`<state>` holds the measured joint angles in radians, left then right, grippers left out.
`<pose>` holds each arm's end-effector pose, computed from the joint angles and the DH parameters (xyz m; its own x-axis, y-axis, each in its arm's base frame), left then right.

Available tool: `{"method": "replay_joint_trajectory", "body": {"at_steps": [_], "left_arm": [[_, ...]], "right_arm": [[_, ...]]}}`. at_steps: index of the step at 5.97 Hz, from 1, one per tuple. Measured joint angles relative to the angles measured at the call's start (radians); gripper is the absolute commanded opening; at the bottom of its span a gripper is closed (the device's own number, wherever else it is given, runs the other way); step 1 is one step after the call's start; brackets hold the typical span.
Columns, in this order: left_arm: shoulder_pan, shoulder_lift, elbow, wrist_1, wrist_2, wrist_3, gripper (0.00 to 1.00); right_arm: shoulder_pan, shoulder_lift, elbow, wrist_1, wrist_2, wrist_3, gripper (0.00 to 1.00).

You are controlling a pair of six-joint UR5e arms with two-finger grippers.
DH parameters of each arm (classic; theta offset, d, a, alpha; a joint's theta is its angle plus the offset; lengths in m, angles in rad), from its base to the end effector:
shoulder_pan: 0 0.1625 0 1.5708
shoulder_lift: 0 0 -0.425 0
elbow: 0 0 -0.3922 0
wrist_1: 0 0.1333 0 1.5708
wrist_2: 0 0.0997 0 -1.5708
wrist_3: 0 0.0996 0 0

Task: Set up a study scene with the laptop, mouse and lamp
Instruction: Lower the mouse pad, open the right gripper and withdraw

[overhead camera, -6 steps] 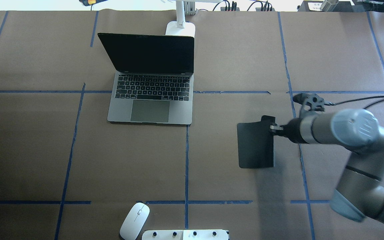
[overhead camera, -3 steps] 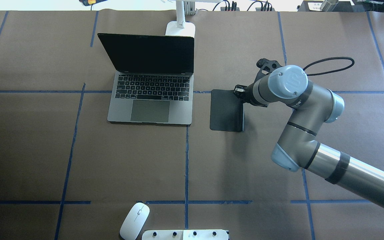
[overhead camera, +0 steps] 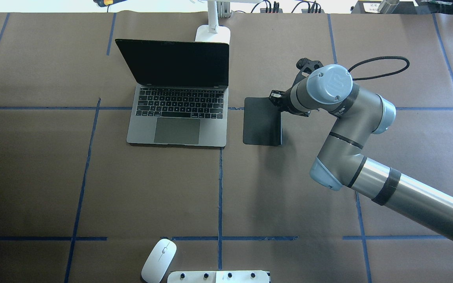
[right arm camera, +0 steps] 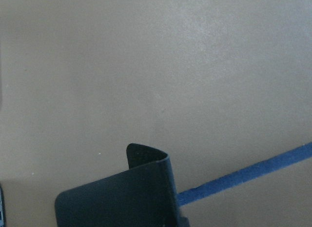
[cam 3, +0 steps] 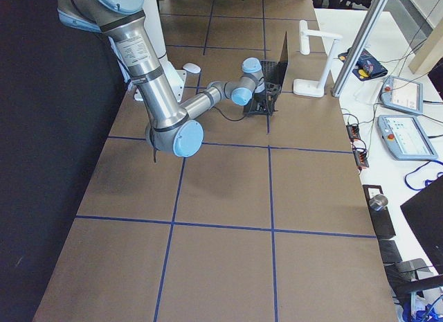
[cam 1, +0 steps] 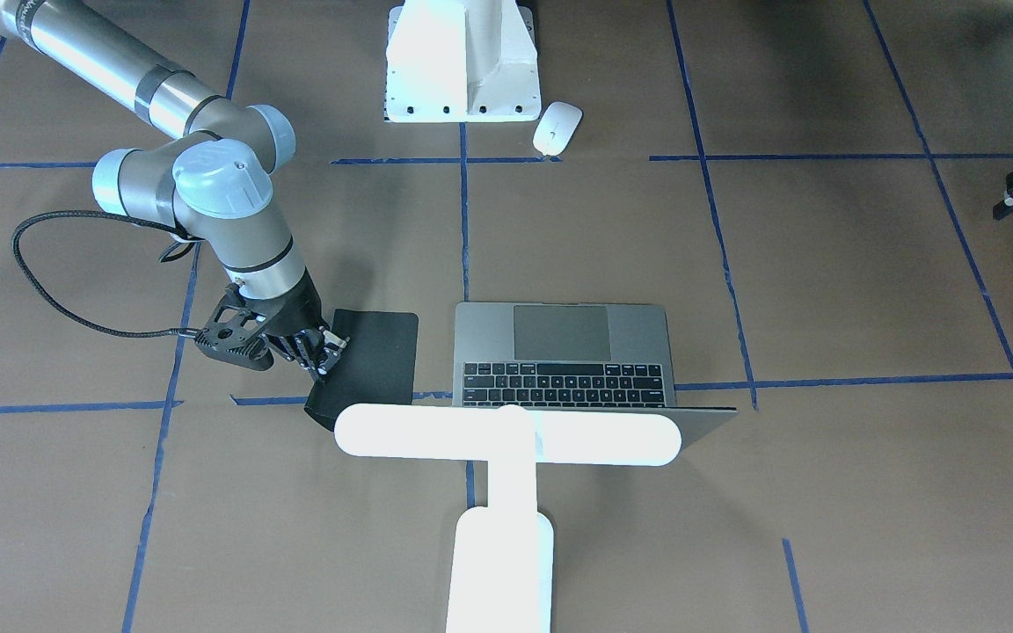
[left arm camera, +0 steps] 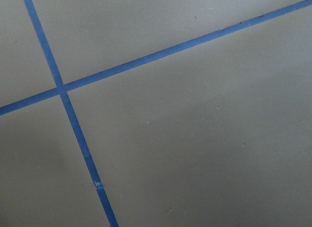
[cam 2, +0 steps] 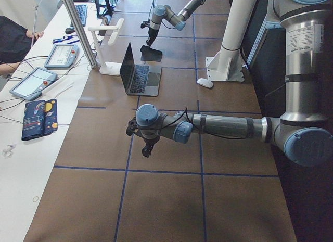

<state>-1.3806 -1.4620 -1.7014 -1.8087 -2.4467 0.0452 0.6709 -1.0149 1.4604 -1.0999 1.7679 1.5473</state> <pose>0.0309 -0.4612 0.6125 0.5826 0.3573 -0.7300 -0.2093 0.9338 0.2901 -0.4904 -0.5345 0.3349 0.4881 0.3580 0.7960 -0.4766 0.8733 -0.1005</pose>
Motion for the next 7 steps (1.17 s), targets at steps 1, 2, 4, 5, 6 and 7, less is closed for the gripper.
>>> {"method": "replay_joint_trajectory", "body": {"at_steps": [1, 2, 4, 5, 6, 7], "left_arm": [[0.0, 0.0, 0.0, 0.0, 0.0, 0.0, 1.0], [0.0, -0.003, 0.0, 0.0, 0.0, -0.001, 1.0], [0.002, -0.021, -0.026, 0.0, 0.0, -0.013, 1.0], [0.006, -0.029, -0.074, 0.0, 0.001, -0.062, 1.0], [0.016, -0.029, -0.15, -0.01, 0.002, -0.126, 1.0], [0.049, -0.027, -0.219, -0.032, 0.007, -0.169, 1.0]], "right_arm": [[0.0, 0.016, -0.015, 0.0, 0.0, 0.0, 0.99], [0.0, 0.025, -0.023, -0.001, 0.004, -0.026, 1.0], [0.045, 0.018, -0.018, -0.035, 0.118, -0.179, 1.0], [0.098, 0.0, 0.016, -0.11, 0.208, -0.295, 1.0], [0.141, -0.039, 0.092, -0.231, 0.251, -0.448, 1.0], [0.173, -0.11, 0.203, -0.351, 0.264, -0.606, 1.0]]}}
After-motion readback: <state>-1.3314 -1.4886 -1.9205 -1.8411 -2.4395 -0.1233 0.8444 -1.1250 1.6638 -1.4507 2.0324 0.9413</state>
